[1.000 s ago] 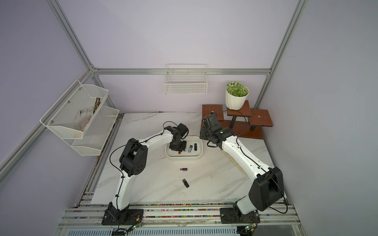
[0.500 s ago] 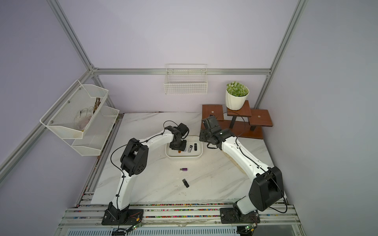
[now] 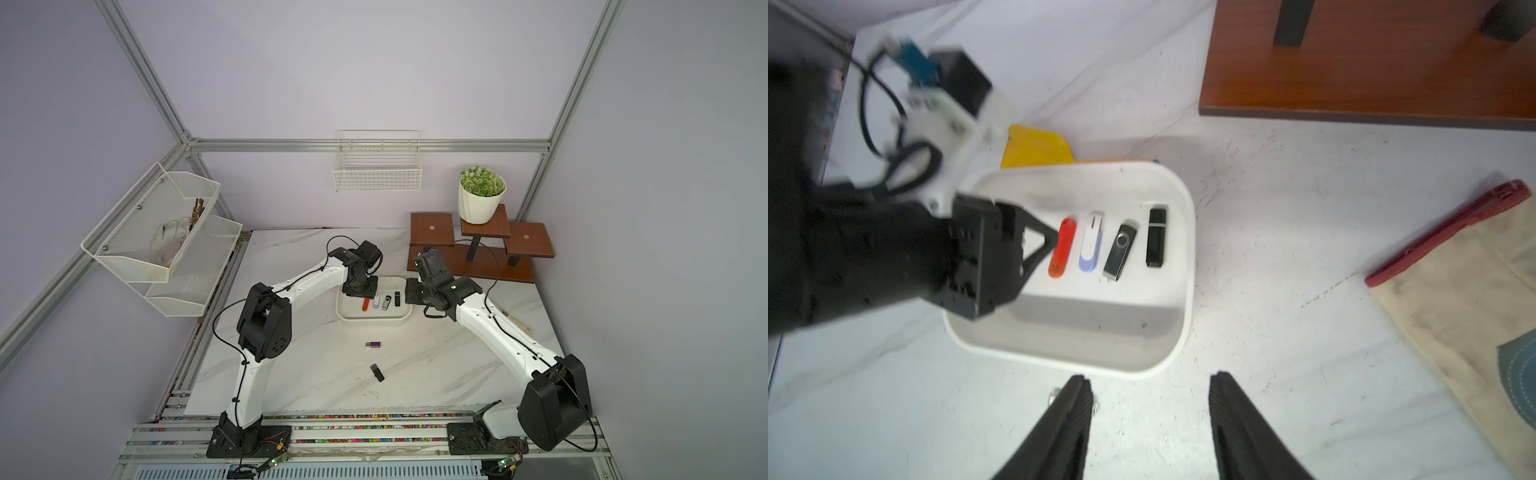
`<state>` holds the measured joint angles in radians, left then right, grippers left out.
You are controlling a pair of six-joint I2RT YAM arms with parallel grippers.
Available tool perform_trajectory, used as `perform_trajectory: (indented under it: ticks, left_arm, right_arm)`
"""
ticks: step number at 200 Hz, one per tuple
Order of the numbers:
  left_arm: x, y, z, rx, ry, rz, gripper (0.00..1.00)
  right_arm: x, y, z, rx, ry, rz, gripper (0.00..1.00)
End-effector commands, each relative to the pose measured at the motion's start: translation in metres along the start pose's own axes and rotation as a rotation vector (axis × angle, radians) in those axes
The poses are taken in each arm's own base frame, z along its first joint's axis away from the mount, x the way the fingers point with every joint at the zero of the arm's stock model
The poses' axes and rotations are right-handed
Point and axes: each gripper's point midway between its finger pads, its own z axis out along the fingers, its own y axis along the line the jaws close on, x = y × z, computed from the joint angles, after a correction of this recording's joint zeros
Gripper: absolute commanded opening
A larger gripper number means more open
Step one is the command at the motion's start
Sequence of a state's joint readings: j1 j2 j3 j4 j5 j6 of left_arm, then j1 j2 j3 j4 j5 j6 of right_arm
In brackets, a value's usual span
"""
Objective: Put the usb flash drive into the storage box
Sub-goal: Place the USB flash in the storage box, then pick up the USB flash from the center of the board.
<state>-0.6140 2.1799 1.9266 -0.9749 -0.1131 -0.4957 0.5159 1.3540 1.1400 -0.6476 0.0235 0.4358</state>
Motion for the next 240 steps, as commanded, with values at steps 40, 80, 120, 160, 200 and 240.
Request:
perform_trajectory:
  ticks: [40, 80, 120, 160, 200, 240]
  left_arm:
    - [-0.037, 0.053, -0.141, -0.067, -0.252, -0.08, 0.54]
    - [-0.004, 0.104, -0.17, -0.136, -0.26, -0.134, 0.59]
    - [0.037, 0.126, -0.162, -0.159, -0.215, -0.184, 0.6]
    - [0.062, 0.131, -0.15, -0.158, -0.163, -0.201, 0.6]
    - [0.074, 0.135, -0.145, -0.165, -0.143, -0.212, 0.61]
    - [0.08, 0.139, -0.143, -0.171, -0.136, -0.214, 0.61]
  right_arm:
    - [0.09, 0.039, -0.003, -0.062, 0.175, -0.21, 0.52]
    - [0.137, 0.057, 0.002, -0.12, 0.277, -0.282, 0.53]
    - [0.186, 0.068, 0.014, -0.101, 0.415, -0.384, 0.53]
    - [0.205, 0.079, 0.027, -0.065, 0.457, -0.438, 0.53]
    - [0.215, 0.082, 0.047, -0.018, 0.486, -0.47, 0.53]
    - [0.221, 0.081, 0.061, 0.022, 0.505, -0.488, 0.49]
